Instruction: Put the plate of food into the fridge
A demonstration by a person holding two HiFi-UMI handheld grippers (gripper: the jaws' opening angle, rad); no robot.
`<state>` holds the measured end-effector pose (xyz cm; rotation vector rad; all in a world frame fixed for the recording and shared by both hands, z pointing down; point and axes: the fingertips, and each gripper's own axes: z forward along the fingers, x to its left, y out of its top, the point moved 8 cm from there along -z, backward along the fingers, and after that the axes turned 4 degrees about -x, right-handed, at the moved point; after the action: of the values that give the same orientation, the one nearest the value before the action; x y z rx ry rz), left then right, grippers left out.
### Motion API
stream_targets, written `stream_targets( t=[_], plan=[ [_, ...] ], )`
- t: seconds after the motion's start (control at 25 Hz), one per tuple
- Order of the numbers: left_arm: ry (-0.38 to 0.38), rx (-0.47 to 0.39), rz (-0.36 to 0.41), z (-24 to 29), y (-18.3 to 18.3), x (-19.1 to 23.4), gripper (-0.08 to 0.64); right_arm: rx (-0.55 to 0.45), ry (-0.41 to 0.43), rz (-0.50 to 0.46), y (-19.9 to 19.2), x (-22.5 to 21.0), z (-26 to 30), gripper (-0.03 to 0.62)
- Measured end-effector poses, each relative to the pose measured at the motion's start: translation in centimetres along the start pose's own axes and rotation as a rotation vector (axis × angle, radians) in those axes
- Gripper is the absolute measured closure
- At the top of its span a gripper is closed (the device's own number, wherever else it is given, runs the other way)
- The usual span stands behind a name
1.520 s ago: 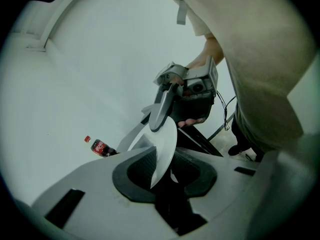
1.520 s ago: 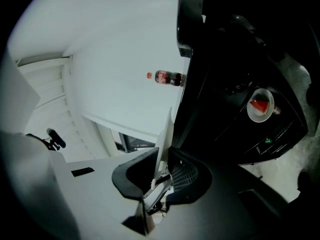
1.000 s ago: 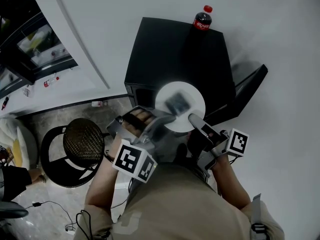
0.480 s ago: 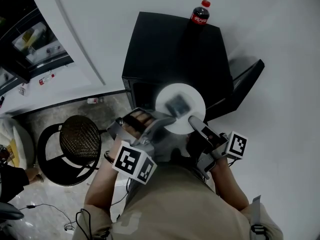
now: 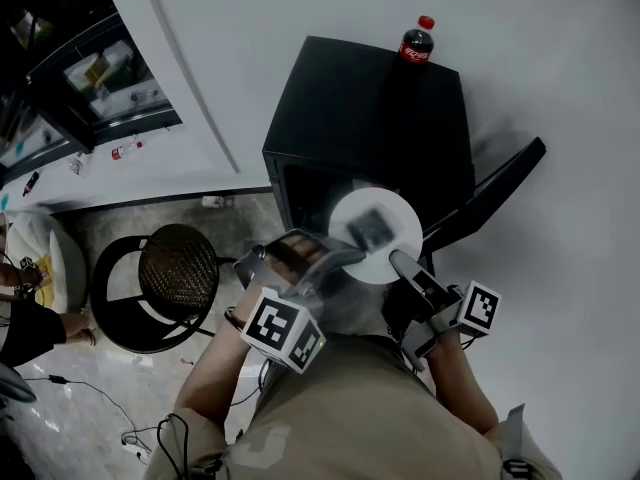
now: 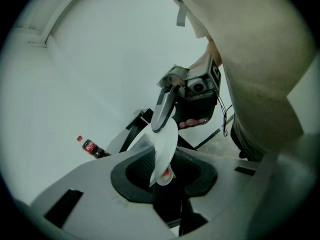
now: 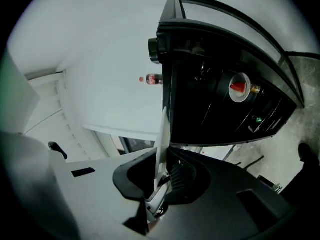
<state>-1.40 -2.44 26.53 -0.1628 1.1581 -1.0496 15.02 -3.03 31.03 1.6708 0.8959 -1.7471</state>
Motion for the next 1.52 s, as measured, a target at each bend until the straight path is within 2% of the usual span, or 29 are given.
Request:
stream_targets(
  t=[0.92, 1.52],
  plan=[
    [-0.004, 0.122, -0.082, 2.3, 8.3, -6.8, 0.459, 0.090, 0.003, 0.065, 0.2, -1.6, -9.8, 0.543],
    [0.036, 0.178, -0.169, 2.9, 10.2, -9.5, 0.449, 0.142, -0.003, 0.072, 0.0, -2.5, -12.1, 0.543]
  ],
)
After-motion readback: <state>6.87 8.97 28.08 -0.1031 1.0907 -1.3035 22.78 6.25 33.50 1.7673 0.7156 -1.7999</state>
